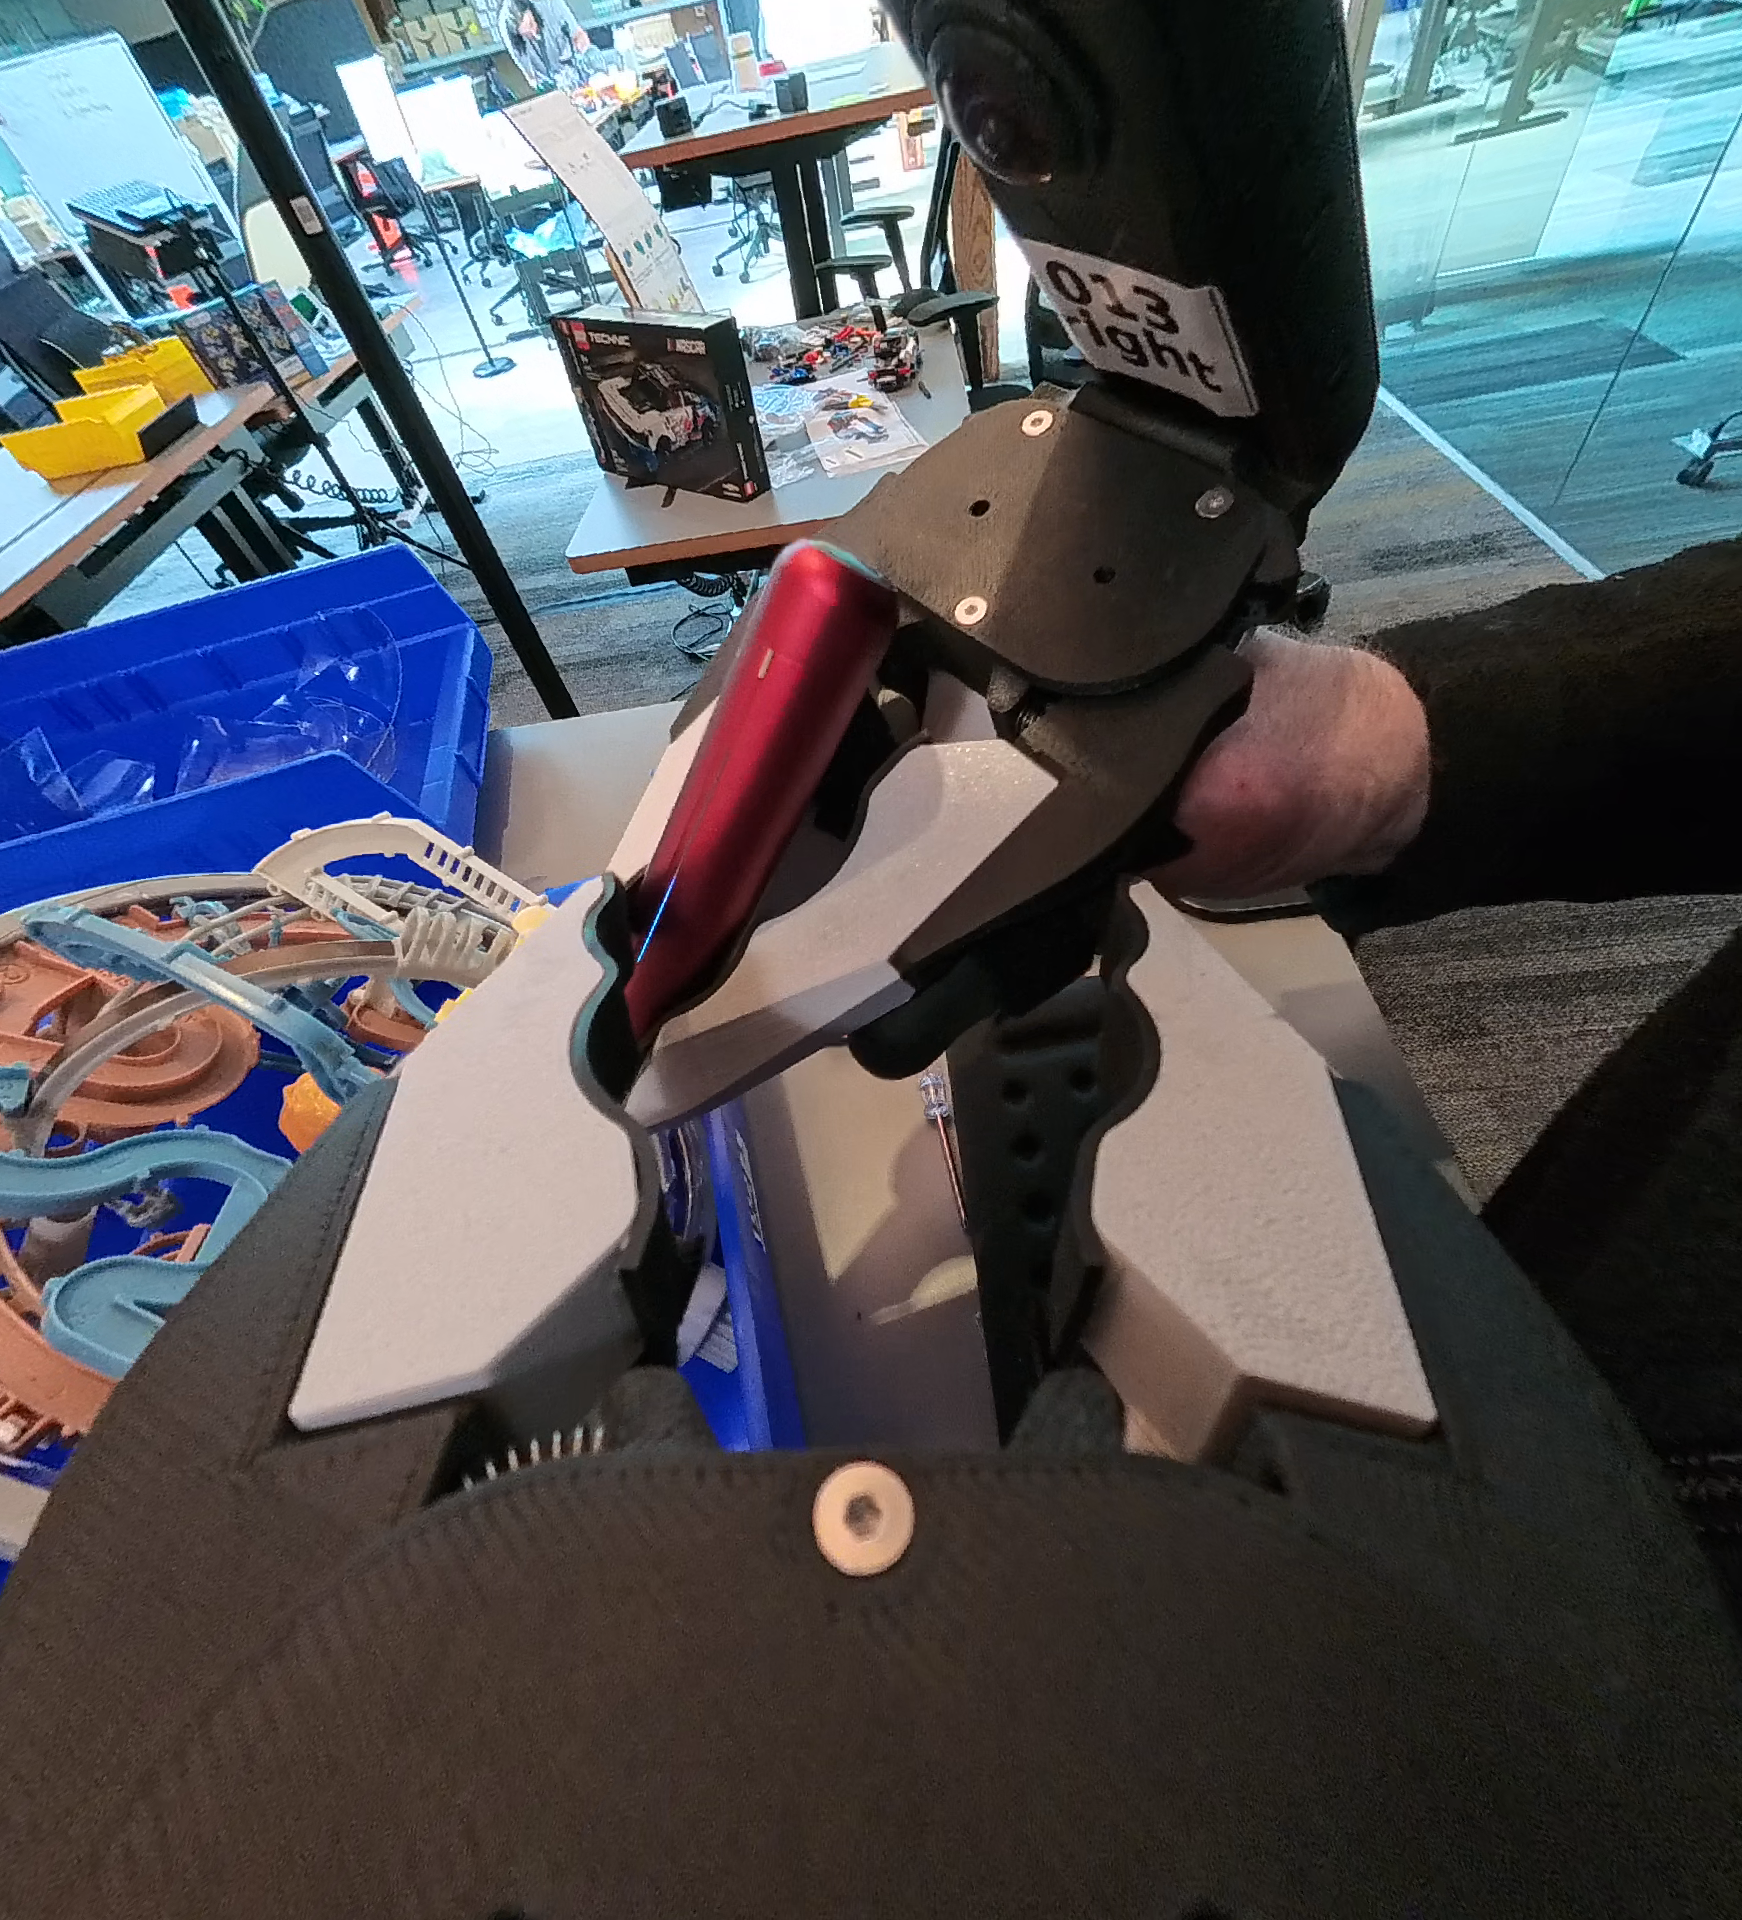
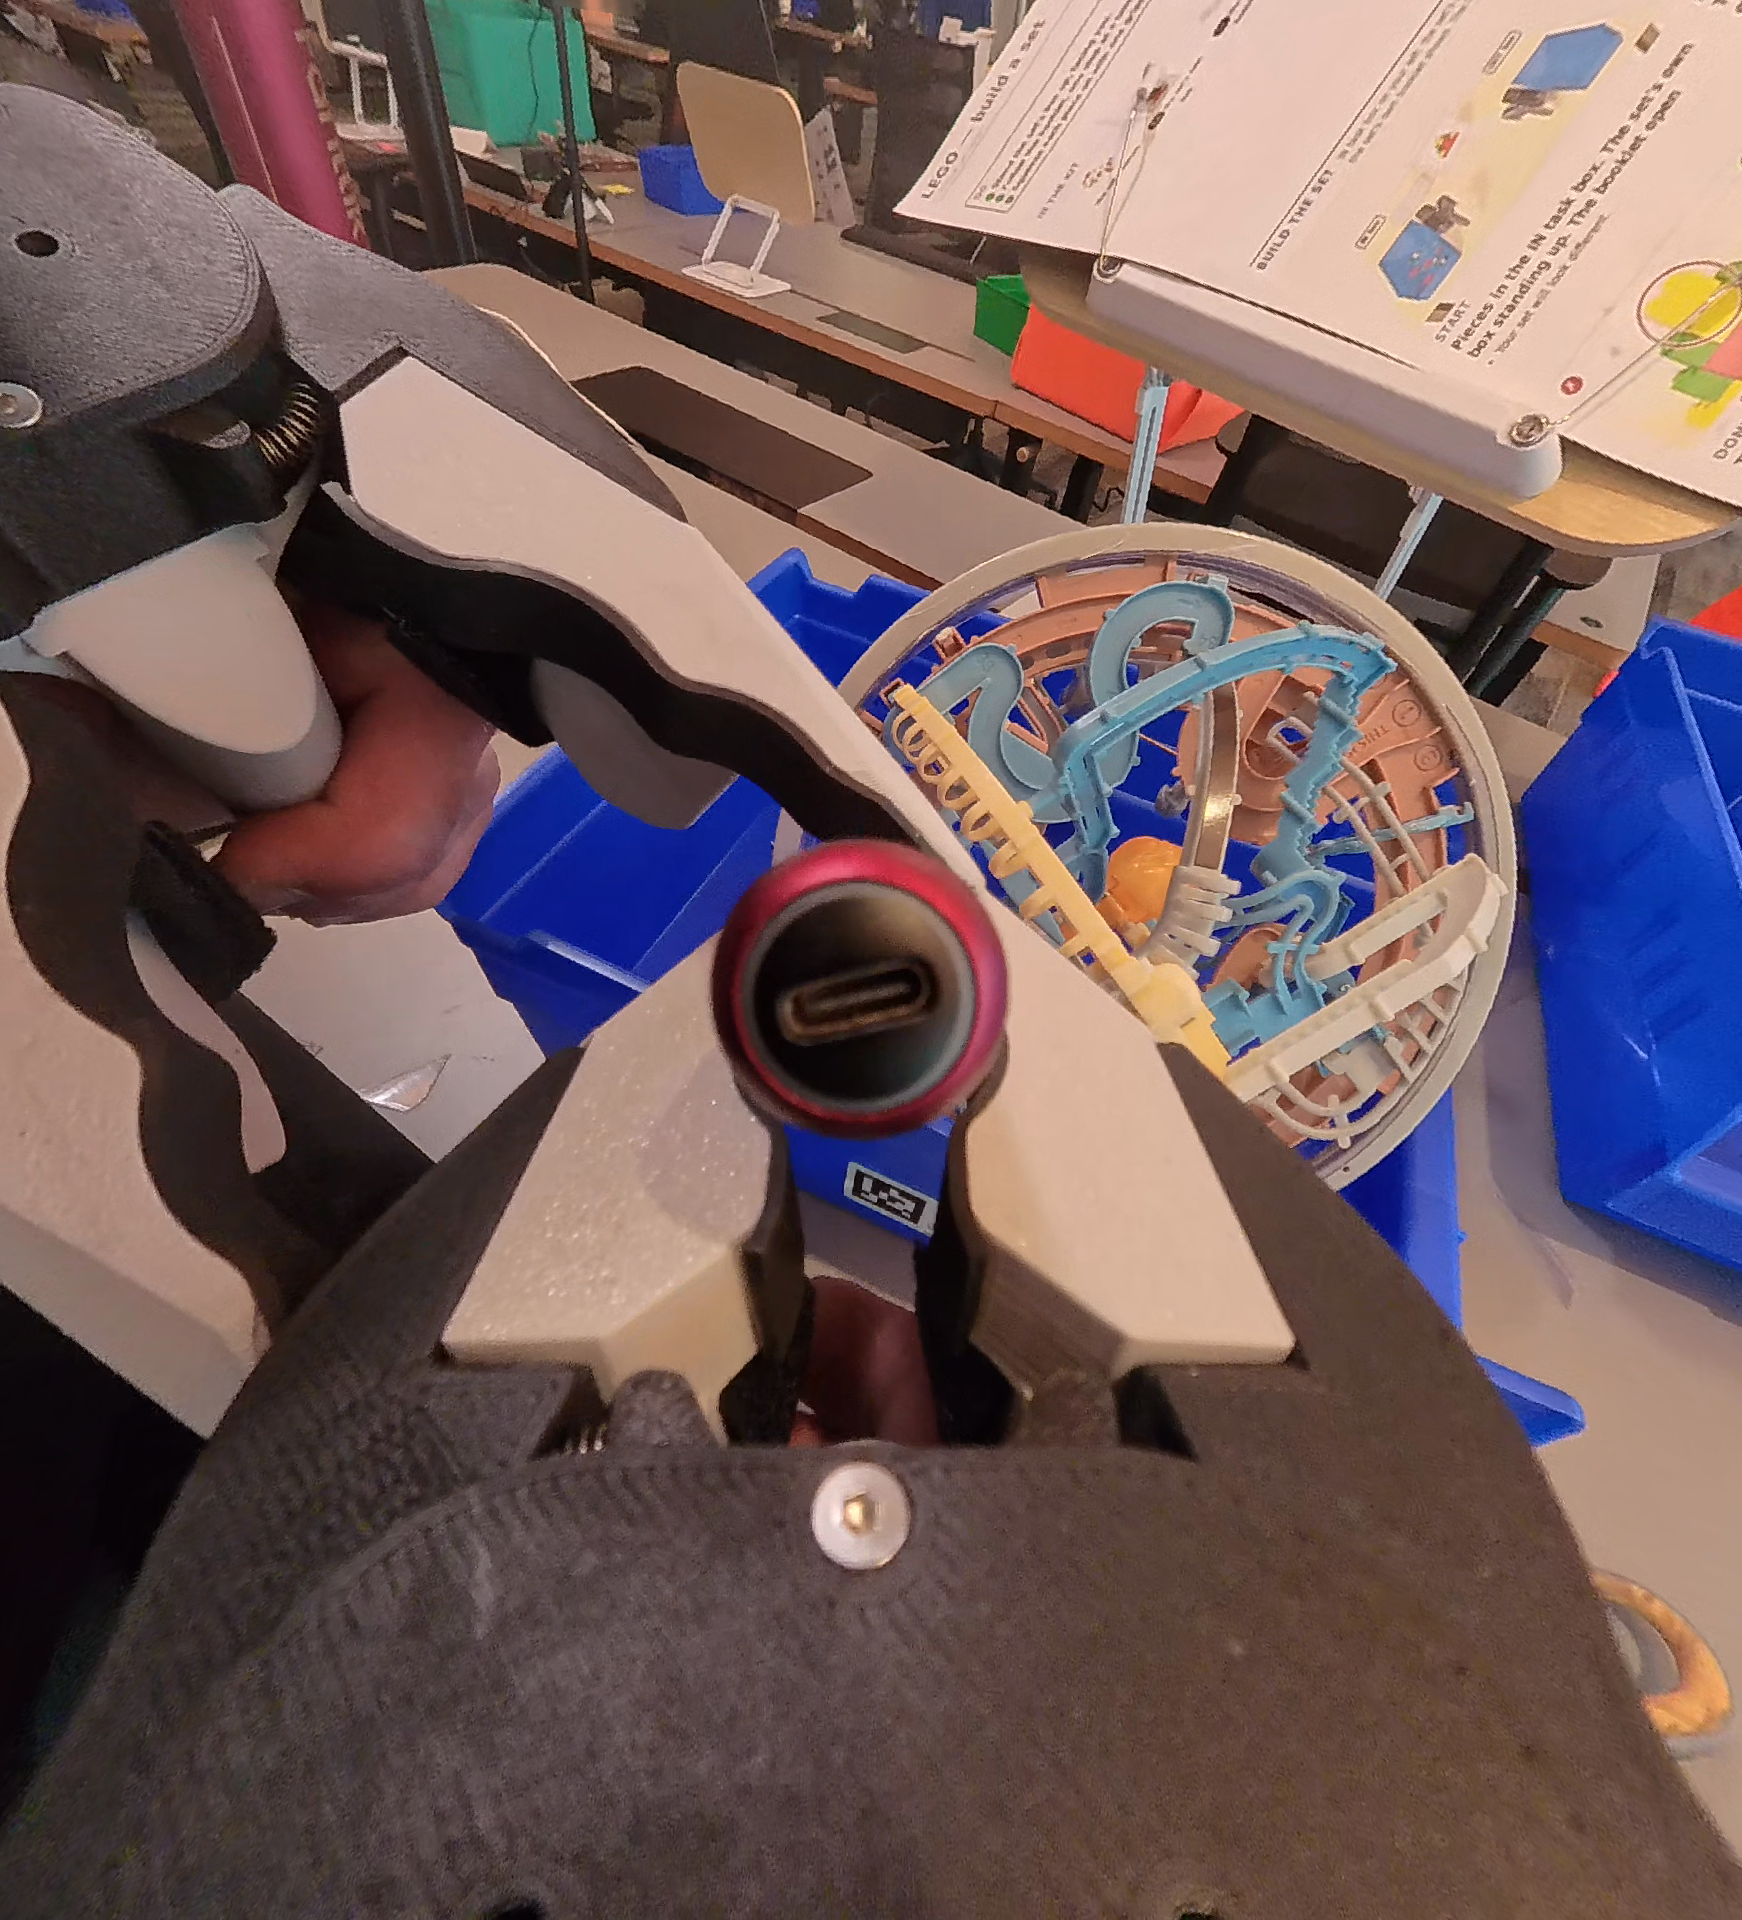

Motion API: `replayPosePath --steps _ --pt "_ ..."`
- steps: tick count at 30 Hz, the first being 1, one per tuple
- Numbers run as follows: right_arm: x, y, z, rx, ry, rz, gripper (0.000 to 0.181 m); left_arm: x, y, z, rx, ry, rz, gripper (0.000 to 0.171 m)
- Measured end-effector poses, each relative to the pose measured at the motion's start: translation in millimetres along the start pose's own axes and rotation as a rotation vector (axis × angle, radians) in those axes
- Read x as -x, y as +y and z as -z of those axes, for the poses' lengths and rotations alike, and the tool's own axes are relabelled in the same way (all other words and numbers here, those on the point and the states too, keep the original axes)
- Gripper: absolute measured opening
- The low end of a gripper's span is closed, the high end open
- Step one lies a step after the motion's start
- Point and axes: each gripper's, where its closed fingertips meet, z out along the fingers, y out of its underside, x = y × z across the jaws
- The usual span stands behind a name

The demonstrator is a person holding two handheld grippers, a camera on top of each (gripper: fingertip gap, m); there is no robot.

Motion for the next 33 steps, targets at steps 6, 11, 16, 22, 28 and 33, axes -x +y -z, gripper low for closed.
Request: replayPosePath --steps 6,11,16,22,28,33 --pt "0 3 -1 0.005 -0.003 -0.003 0.019 0 2 -1 0.001 0.007 0.011 0.089" --pt "0 4 0 0.002 -0.002 -0.002 0.019 -1 3 -2 0.000 0.010 0.012 0.089" --pt "0 5 -1 -0.001 0.001 -0.007 0.019 -2 4 -2 0.004 0.013 0.015 0.088" --pt "0 6 -1 0.007 0.007 0.002 0.020 -2 5 -2 0.008 0.017 0.016 0.088" --pt "2 7 -4 0.018 0.020 0.021 0.020 -1 8 5 0.004 0.007 0.044 0.088" --pt "2 7 -4 0.029 0.030 0.033 0.019 5 15 16 0.021 0.002 0.112 0.080"
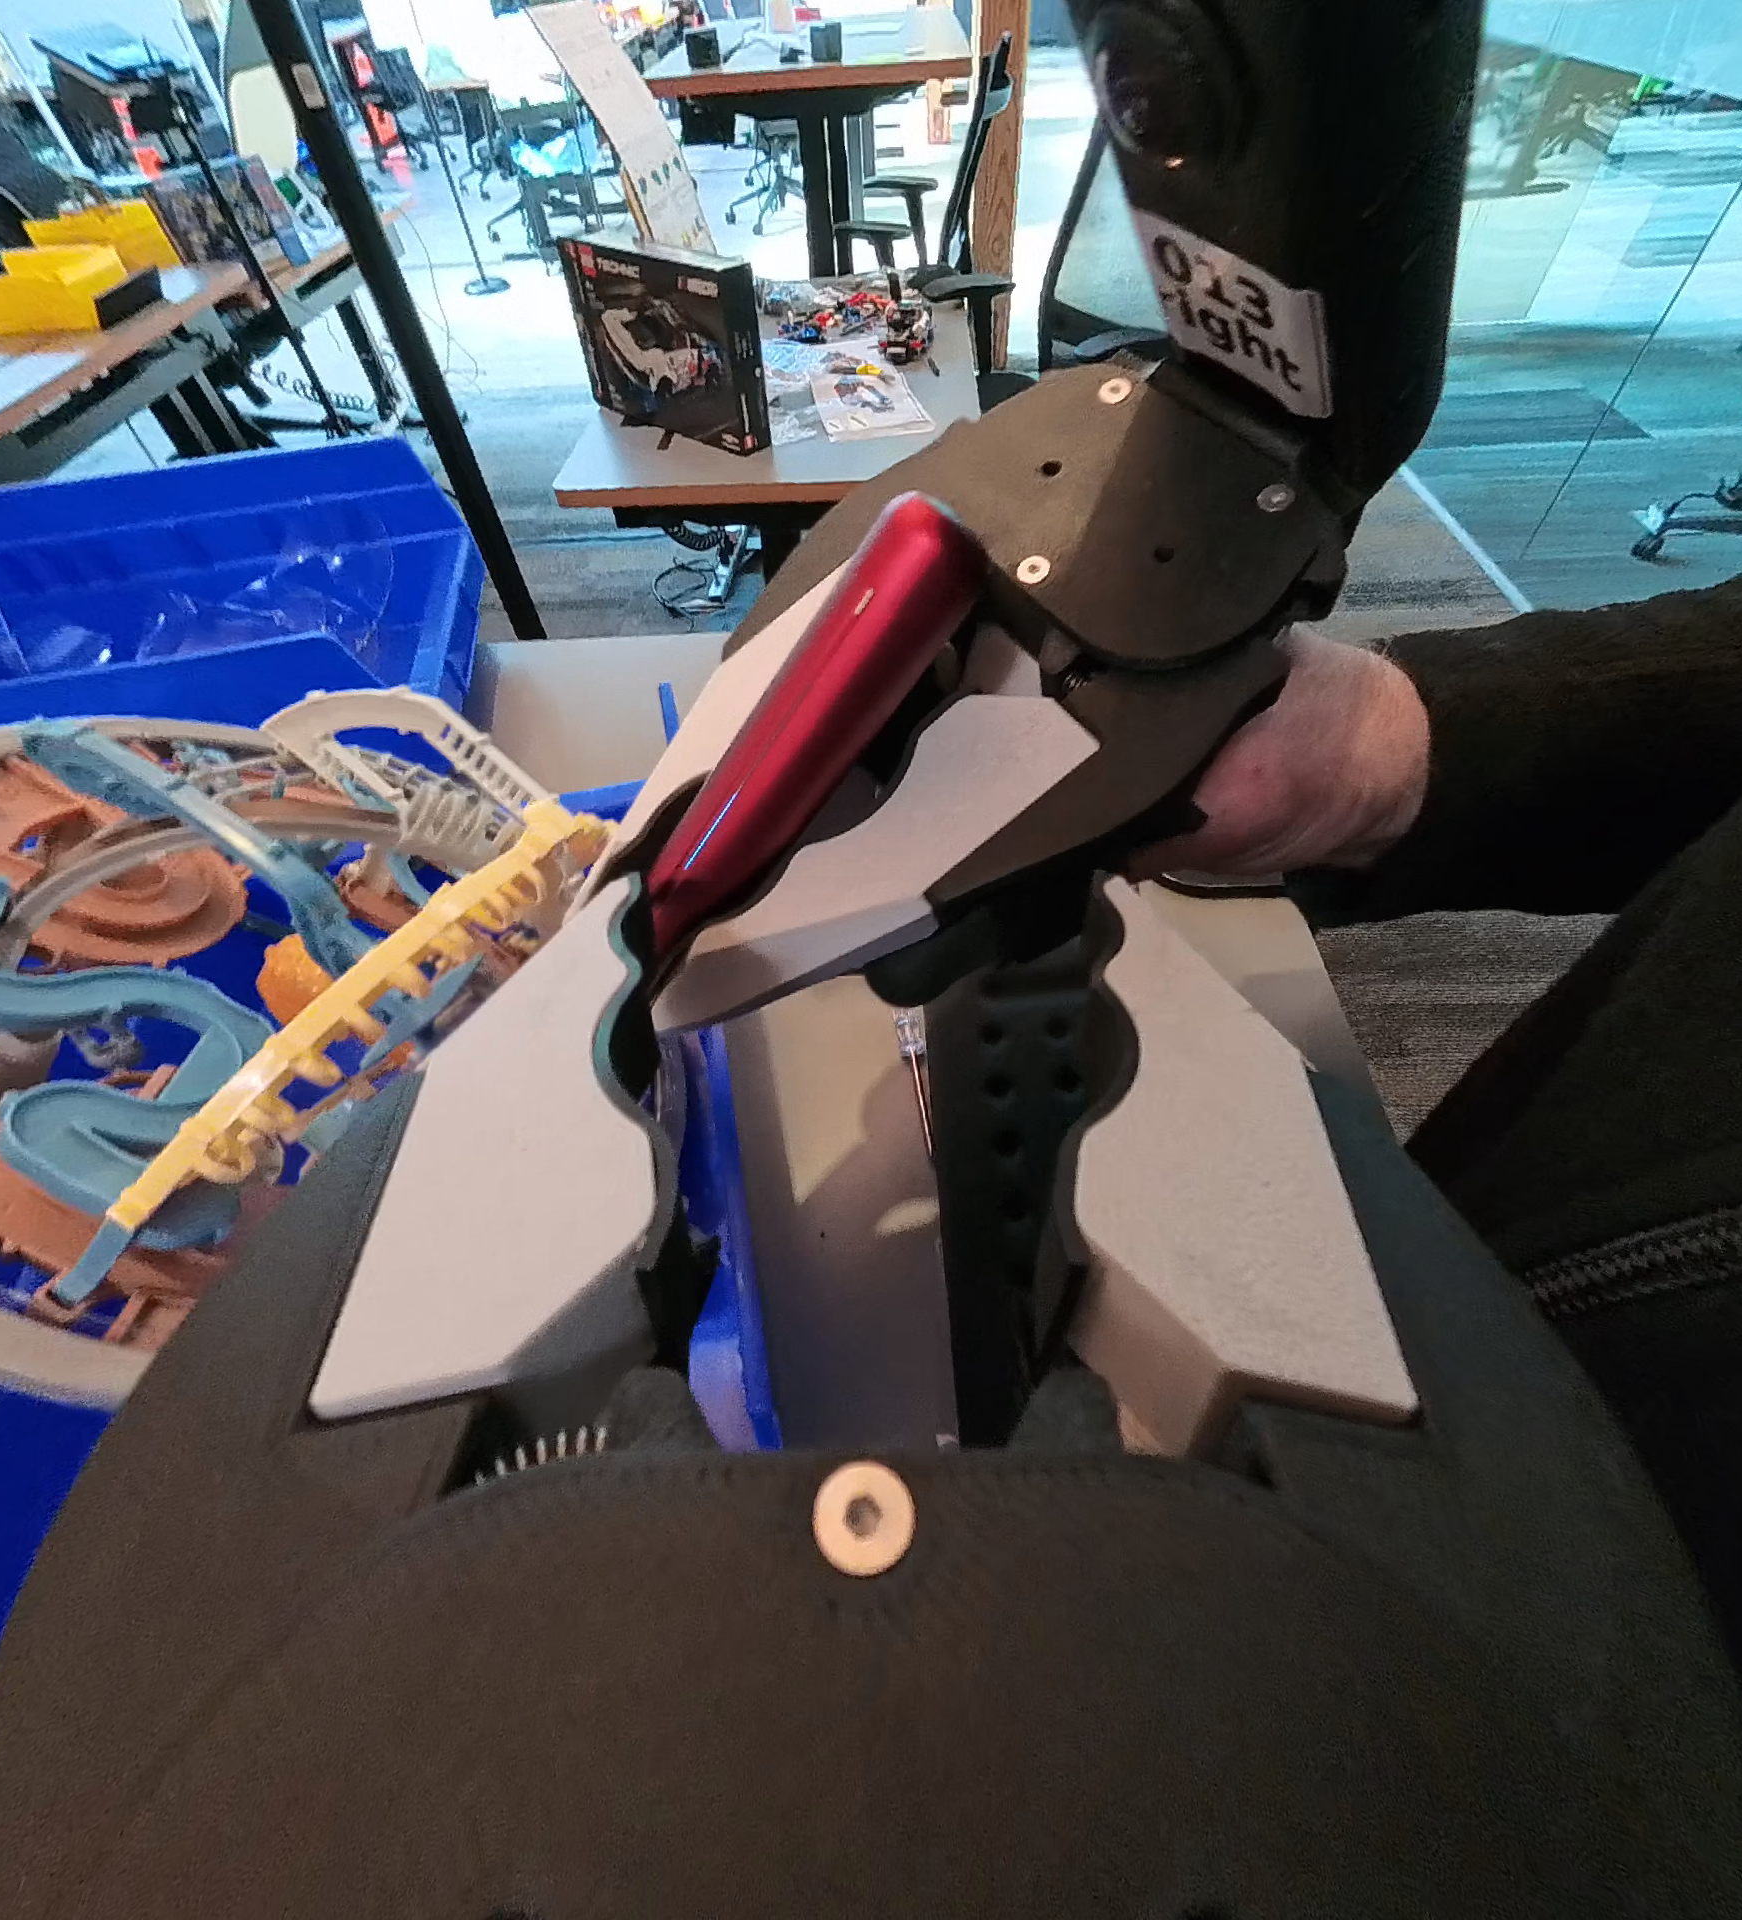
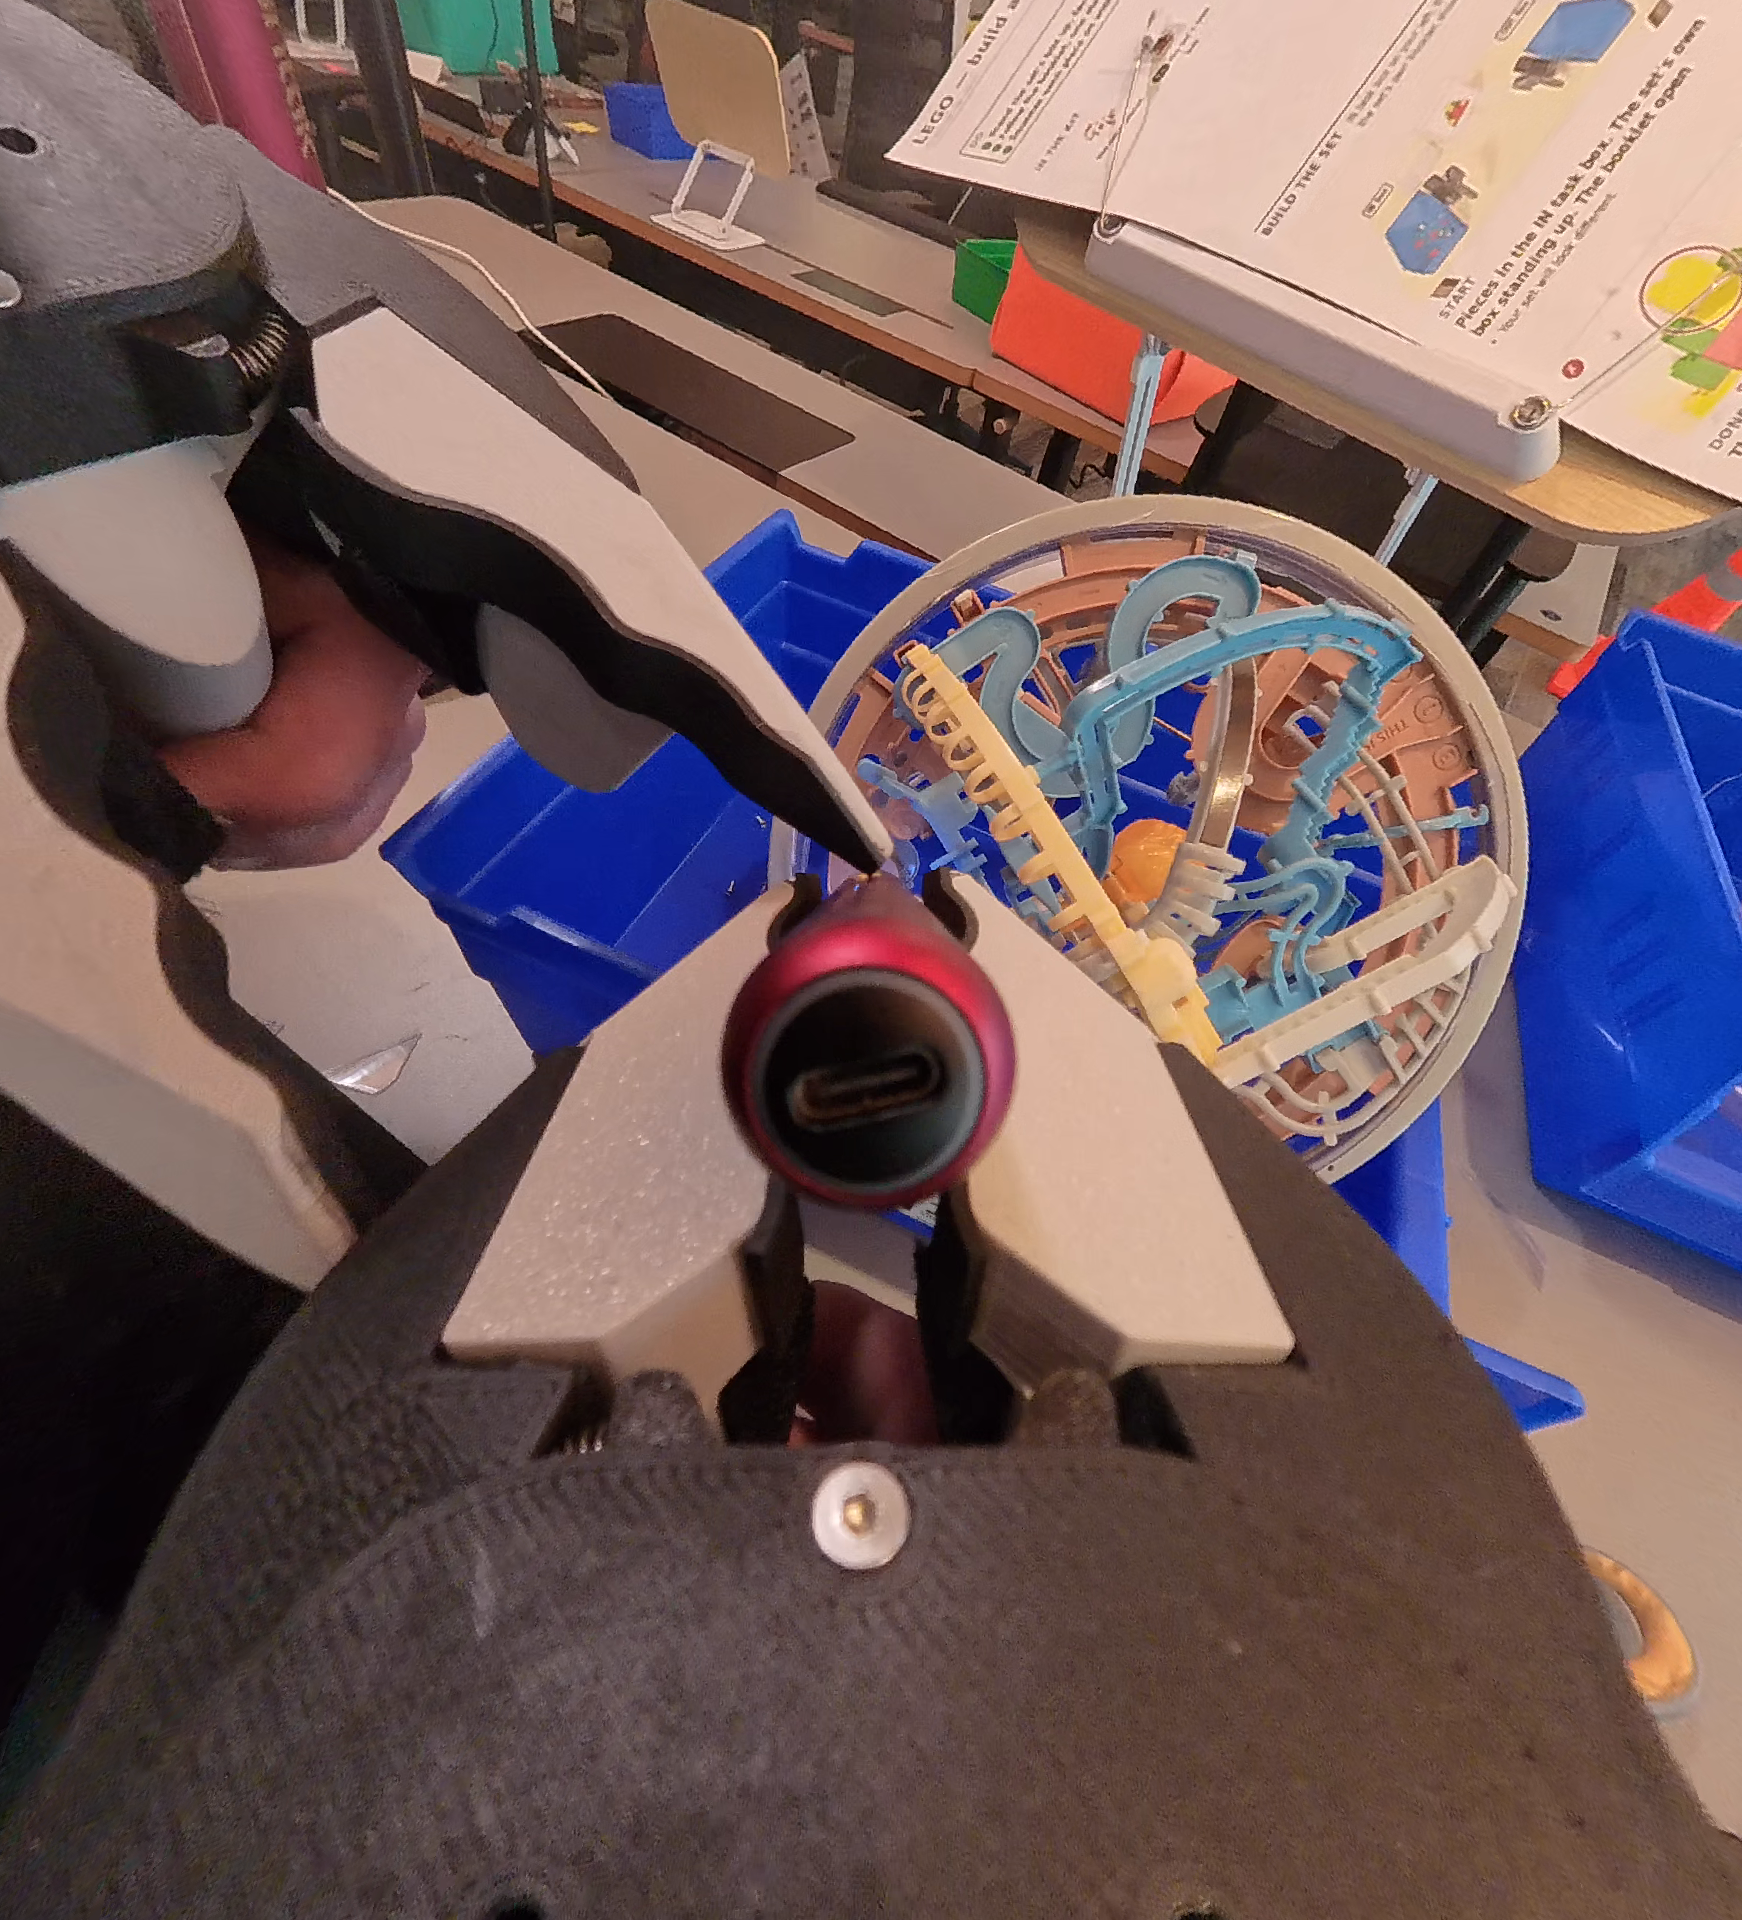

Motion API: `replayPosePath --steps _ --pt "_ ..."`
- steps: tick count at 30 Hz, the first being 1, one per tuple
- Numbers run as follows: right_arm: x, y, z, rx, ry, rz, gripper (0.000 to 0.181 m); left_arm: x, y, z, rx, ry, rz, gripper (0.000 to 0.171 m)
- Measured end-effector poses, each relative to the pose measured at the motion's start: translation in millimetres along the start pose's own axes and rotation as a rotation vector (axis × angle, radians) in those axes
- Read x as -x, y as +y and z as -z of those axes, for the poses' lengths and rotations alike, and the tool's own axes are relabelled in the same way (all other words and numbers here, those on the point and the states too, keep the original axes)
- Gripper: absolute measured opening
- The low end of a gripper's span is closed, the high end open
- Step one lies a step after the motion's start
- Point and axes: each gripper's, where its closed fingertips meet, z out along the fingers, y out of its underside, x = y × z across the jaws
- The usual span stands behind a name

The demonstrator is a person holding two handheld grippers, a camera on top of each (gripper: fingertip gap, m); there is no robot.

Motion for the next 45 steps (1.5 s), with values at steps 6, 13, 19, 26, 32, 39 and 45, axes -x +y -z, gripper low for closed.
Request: replayPosePath --steps 6,13,19,26,32,39,45 --pt "1 0 -2 0.025 0.009 0.042 0.020 70 22 37 0.073 -0.204 0.117 0.068" --pt "3 -1 -4 0.041 0.017 0.065 0.020 154 65 56 0.265 -0.272 0.407 0.050" --pt "1 0 -3 0.049 0.021 0.063 0.019 140 82 32 0.323 -0.059 0.631 0.020" --pt "-1 1 1 0.019 0.020 0.025 0.020 132 77 30 0.247 -0.077 0.694 0.017" --pt "5 0 0 -0.016 -0.015 -0.007 0.020 131 73 45 0.195 -0.182 0.721 0.017" --pt "19 -3 -13 -0.047 -0.088 -0.026 0.021 134 77 74 0.182 -0.322 0.712 0.017" --pt "31 -5 -26 -0.054 -0.152 -0.032 0.020 131 96 93 0.183 -0.395 0.761 0.017"
